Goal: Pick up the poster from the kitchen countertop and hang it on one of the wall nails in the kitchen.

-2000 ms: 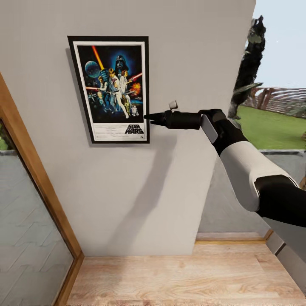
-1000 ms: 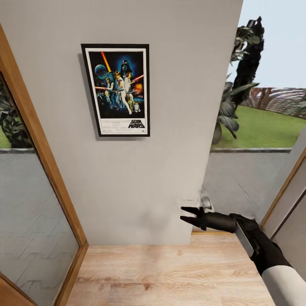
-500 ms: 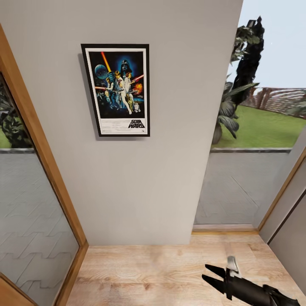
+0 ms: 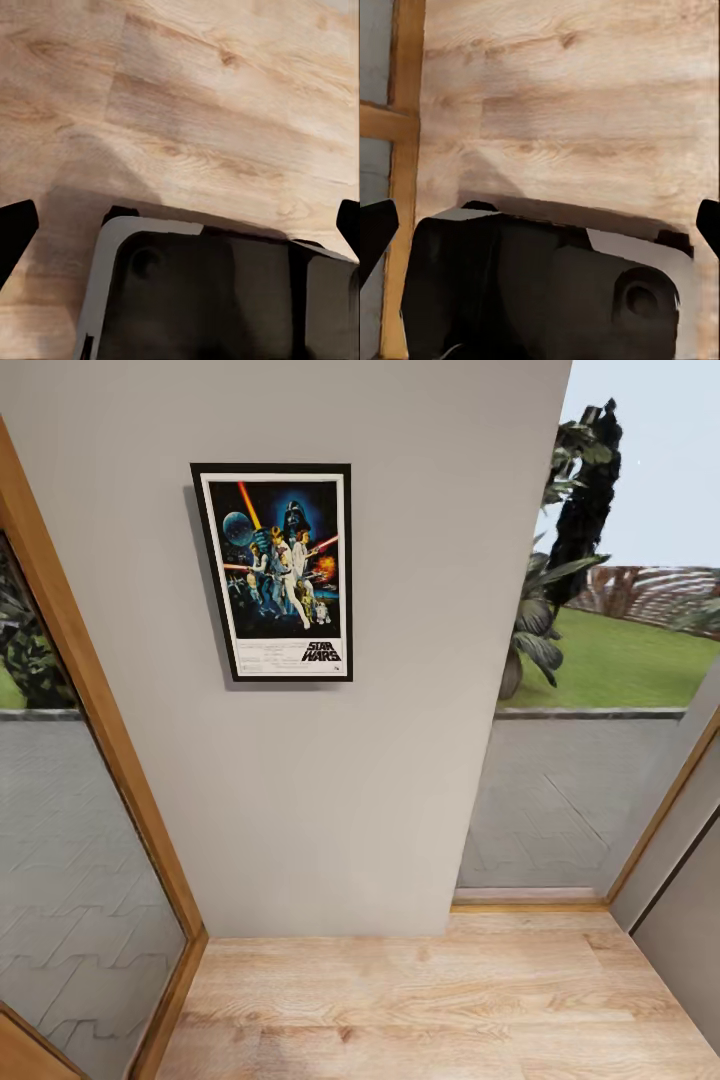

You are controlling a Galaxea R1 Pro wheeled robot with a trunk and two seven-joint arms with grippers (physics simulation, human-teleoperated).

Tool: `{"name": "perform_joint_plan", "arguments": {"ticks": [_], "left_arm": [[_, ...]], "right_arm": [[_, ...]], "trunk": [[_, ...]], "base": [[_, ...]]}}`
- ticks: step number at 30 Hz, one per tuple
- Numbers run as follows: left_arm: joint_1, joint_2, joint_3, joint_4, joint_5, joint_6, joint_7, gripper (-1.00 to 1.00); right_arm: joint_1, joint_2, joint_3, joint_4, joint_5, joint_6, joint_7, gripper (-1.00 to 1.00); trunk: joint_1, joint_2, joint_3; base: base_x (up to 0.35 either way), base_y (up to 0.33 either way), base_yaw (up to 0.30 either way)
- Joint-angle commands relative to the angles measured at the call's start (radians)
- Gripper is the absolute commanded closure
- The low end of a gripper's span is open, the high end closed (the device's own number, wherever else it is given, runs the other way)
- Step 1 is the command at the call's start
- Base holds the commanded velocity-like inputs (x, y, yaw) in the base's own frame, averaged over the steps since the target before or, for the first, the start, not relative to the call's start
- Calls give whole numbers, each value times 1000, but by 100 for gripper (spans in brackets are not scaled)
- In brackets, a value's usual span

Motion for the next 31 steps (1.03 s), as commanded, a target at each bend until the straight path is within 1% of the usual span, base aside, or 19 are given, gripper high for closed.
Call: {"name": "perform_joint_plan", "arguments": {"ticks": [1,2,3,4,5,8,10,12,13,17,31], "left_arm": [[-1,-1,4,3,-25,-7,57,-100],[-1,-6,4,6,-43,-7,144,-100],[-1,-20,4,7,-58,-6,233,-100],[-1,-26,4,8,-63,-6,263,-100],[-1,-34,4,8,-72,-6,323,-100],[-1,-51,5,9,-84,-6,410,-100],[-1,-74,5,25,-91,-6,505,-100],[-1,-81,3,45,-93,-7,533,-100],[-1,-85,2,69,-93,-7,552,-100],[-1,-93,3,103,-94,-7,575,-100],[-1,-99,6,116,-93,-7,584,-100]], "right_arm": [[-1,2,0,25,-4,-5,-66,-100],[-1,12,0,46,0,-7,-171,-100],[-1,35,0,58,1,-8,-270,-100],[-1,42,0,61,2,-8,-300,-100],[-1,53,0,66,2,-8,-357,-100],[-1,62,0,78,2,-9,-434,-100],[-1,68,0,91,2,-10,-512,-100],[-1,70,0,99,2,-9,-539,-100],[-1,71,0,113,2,-9,-556,-100],[-1,74,0,142,1,-9,-579,-100],[-1,80,0,155,0,-9,-587,-100]], "trunk": [[1,-2,-2],[1,-2,-2],[1,-2,-2],[1,-2,-2],[1,-2,-2],[1,-2,-2],[1,-2,-2],[1,-2,-2],[1,-2,-2],[1,-2,-2],[1,-2,-2]], "base": [[0,0,0],[0,0,0],[0,0,0],[0,0,0],[0,0,0],[0,0,0],[0,0,0],[0,0,0],[0,0,0],[0,0,0],[0,0,0]]}}
